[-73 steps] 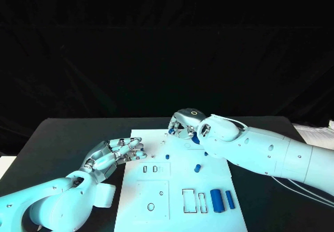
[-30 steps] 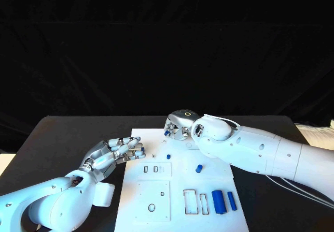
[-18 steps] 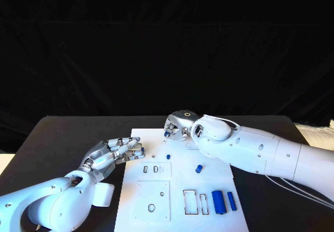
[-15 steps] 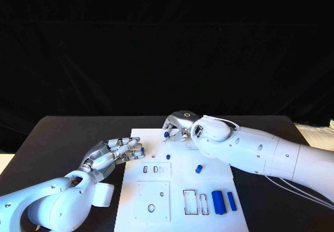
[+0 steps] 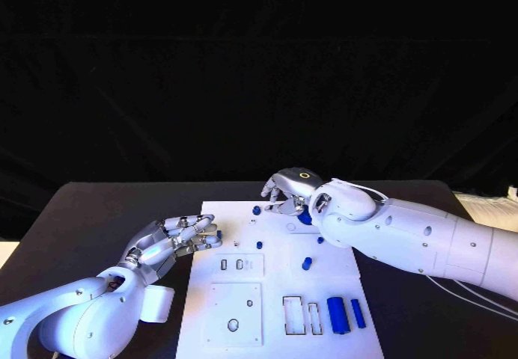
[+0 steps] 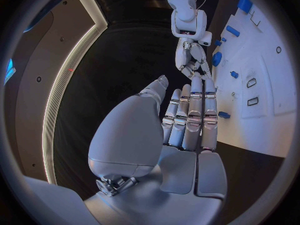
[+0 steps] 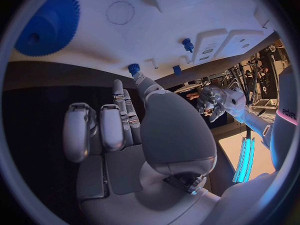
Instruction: Assemble the parts on the task board
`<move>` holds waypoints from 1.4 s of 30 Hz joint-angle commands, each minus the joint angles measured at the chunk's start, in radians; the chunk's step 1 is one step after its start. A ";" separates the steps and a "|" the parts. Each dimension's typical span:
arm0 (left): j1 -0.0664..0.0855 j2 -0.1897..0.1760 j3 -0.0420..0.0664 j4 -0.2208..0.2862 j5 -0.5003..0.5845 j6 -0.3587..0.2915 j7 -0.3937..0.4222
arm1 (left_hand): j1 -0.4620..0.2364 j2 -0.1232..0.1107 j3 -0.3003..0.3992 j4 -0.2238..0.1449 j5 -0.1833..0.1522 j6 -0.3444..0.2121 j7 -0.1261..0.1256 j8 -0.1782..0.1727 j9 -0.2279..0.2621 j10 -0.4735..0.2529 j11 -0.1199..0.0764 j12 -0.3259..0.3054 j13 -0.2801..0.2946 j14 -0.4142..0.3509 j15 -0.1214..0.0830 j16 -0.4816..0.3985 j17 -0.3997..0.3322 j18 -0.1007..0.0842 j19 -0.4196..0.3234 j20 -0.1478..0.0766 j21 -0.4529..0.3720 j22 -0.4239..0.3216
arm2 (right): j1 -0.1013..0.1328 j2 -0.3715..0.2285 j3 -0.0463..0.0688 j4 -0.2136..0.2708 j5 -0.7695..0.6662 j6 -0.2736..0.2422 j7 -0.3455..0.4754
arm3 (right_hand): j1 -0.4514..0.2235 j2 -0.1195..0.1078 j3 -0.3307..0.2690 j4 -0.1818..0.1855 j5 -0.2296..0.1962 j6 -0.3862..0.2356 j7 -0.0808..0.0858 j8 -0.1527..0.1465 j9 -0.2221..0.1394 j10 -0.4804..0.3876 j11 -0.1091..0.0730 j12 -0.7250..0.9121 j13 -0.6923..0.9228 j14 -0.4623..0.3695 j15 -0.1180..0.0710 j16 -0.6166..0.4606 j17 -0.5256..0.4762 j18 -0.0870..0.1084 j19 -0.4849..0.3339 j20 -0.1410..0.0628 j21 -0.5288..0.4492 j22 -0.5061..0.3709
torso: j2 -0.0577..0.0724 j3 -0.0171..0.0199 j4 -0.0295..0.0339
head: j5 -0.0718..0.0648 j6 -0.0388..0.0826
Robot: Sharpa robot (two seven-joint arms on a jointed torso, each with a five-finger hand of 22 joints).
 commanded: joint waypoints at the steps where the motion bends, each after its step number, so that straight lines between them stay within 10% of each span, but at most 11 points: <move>1: 0.001 0.002 0.001 -0.004 0.001 0.024 0.004 | 0.000 0.002 0.004 -0.002 -0.004 -0.003 0.005 -0.003 -0.001 -0.007 0.003 -0.006 -0.001 0.002 0.007 -0.004 0.001 0.013 0.005 0.004 -0.007 -0.001 | 0.000 -0.042 0.005 0.046 0.078 -0.063 -0.010 | 0.009 -0.007 0.009 0.002 0.018 0.014 -0.005 0.004 -0.001 0.064 -0.018 0.026 0.018 0.049 -0.013 0.026 0.045 -0.023 0.031 -0.010 0.040 0.071 | -0.001 0.0004 -0.0067 | -0.003 0.007; 7: 0.001 0.003 0.001 -0.012 0.001 0.025 0.003 | 0.001 0.002 0.006 -0.004 -0.004 -0.003 0.005 -0.004 -0.001 -0.007 0.003 -0.006 -0.001 0.002 0.007 -0.005 0.001 0.013 0.005 0.004 -0.007 -0.001 | 0.001 -0.161 0.012 0.139 0.190 0.030 -0.082 | -0.028 -0.056 -0.030 0.022 0.006 0.023 -0.037 -0.003 -0.004 0.209 -0.061 0.243 0.230 0.058 -0.049 0.075 0.122 -0.041 0.071 -0.045 0.092 0.164 | -0.003 -0.0005 -0.0176 | -0.005 0.008; 12: 0.001 0.003 0.001 -0.016 0.001 0.027 0.003 | 0.002 0.003 0.007 -0.004 -0.004 -0.003 0.005 -0.004 -0.001 -0.007 0.003 -0.006 -0.001 0.002 0.007 -0.005 0.001 0.013 0.005 0.004 -0.008 -0.002 | 0.000 -0.216 0.014 0.160 0.239 0.120 -0.134 | -0.066 -0.053 -0.117 0.071 0.033 -0.001 -0.038 -0.008 -0.004 0.195 -0.046 0.844 0.886 0.071 -0.032 0.138 0.245 -0.051 0.092 -0.042 0.120 0.220 | -0.003 0.0006 -0.0209 | -0.002 0.009; 20: 0.001 0.003 0.000 -0.018 0.001 0.030 0.002 | 0.002 0.003 0.007 -0.004 -0.004 -0.003 0.005 -0.004 -0.001 -0.007 0.003 -0.006 -0.001 0.002 0.007 -0.005 0.001 0.013 0.005 0.004 -0.008 -0.002 | -0.002 -0.227 0.014 0.135 0.244 0.178 -0.165 | -0.038 -0.044 -0.195 0.127 0.030 -0.037 -0.013 -0.006 -0.004 0.229 -0.024 1.227 1.294 0.086 -0.015 0.186 0.352 -0.063 0.116 -0.017 0.143 0.271 | -0.003 -0.0014 -0.0193 | -0.009 0.008; 42: 0.001 0.008 0.000 -0.022 0.001 0.029 0.002 | 0.003 0.003 0.010 -0.007 -0.004 -0.004 0.006 -0.006 -0.001 -0.009 0.004 -0.006 -0.002 0.001 0.008 -0.007 0.002 0.013 0.005 0.004 -0.008 -0.003 | -0.021 -0.190 0.014 0.101 0.187 0.178 -0.184 | -0.006 -0.010 -0.190 0.115 0.034 -0.019 -0.011 0.014 -0.001 0.272 -0.022 1.348 1.410 0.093 -0.012 0.204 0.398 -0.068 0.127 -0.012 0.153 0.292 | -0.003 -0.0021 -0.0179 | -0.006 -0.004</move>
